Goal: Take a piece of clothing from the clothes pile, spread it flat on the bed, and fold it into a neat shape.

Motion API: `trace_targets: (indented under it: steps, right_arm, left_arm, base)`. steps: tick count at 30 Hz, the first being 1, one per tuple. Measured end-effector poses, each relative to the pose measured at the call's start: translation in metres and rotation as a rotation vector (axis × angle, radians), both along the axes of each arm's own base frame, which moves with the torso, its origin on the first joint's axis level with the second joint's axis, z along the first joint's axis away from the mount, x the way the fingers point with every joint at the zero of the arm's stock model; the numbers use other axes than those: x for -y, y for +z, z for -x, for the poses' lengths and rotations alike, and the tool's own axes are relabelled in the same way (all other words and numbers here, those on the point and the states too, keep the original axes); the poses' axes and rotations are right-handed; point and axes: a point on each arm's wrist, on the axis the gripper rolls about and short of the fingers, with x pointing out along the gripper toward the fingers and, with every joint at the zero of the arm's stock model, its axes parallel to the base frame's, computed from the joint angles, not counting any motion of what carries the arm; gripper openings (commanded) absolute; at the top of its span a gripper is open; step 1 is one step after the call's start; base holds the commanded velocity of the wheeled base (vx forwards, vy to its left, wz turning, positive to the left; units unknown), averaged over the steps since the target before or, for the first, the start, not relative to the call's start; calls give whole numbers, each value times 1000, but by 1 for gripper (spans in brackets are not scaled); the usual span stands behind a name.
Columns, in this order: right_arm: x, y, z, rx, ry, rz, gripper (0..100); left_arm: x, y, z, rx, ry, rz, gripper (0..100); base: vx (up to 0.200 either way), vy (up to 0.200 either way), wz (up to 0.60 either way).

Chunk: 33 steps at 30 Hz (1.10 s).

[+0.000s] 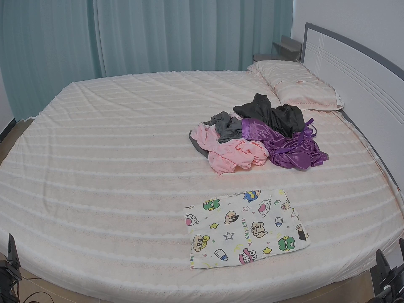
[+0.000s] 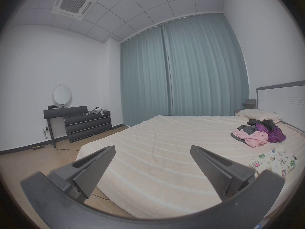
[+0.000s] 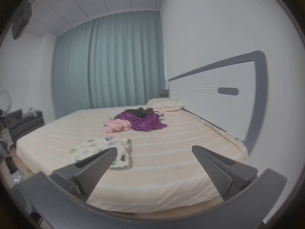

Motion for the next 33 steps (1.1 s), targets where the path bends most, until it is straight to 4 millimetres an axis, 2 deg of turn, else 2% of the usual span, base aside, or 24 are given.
trace_targets:
  steps: [4,12,22,33]
  right_arm:
    - [2,-3,2,-54,-111,38,100]
    - [3,1,4,-57,-113,101,100]
    - [1,0,7,17,99,101,100]
    - [0,-4,7,57,129,82,100]
  left_arm:
    - [0,-2,5,31,46,6,100]
    - [4,-8,12,16,148,-29,100]
    - [10,-13,12,27,-121,-24,100]
    - [16,-14,11,55,-442,27,100]
  base:
    - [0,0,0]
    - [0,0,0]
    - [0,0,0]
    - [0,0,0]
